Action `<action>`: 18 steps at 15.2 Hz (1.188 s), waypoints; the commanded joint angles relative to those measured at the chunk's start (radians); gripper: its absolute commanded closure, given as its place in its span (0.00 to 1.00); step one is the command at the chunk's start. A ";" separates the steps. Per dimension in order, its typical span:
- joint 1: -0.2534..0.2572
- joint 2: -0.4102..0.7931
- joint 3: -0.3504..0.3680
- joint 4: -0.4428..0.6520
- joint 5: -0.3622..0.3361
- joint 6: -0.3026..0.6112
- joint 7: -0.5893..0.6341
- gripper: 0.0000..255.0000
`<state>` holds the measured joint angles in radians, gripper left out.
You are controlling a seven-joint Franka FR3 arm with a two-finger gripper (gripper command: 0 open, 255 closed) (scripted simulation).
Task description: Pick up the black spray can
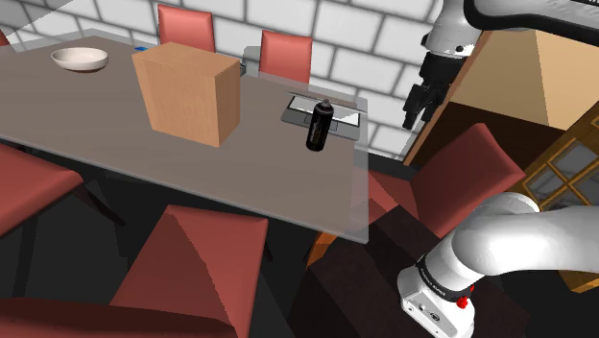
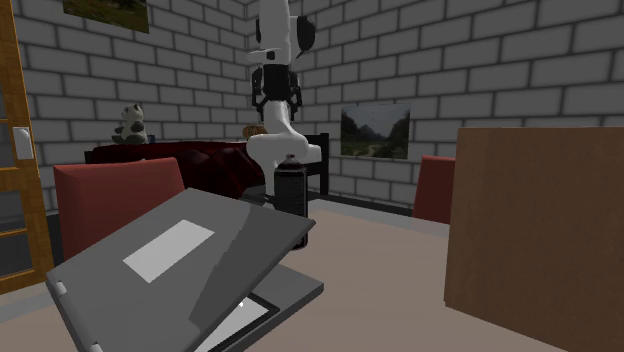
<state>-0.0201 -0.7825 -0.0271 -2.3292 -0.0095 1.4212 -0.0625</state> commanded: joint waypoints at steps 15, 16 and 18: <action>-0.086 0.556 0.116 0.352 0.149 0.159 0.529 0.00; -0.090 0.596 0.118 0.385 0.153 0.164 0.563 0.00; -0.098 0.676 0.118 0.454 0.162 0.172 0.630 0.00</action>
<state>-0.1128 -0.1514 0.0912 -1.9155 0.1485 1.5906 0.5308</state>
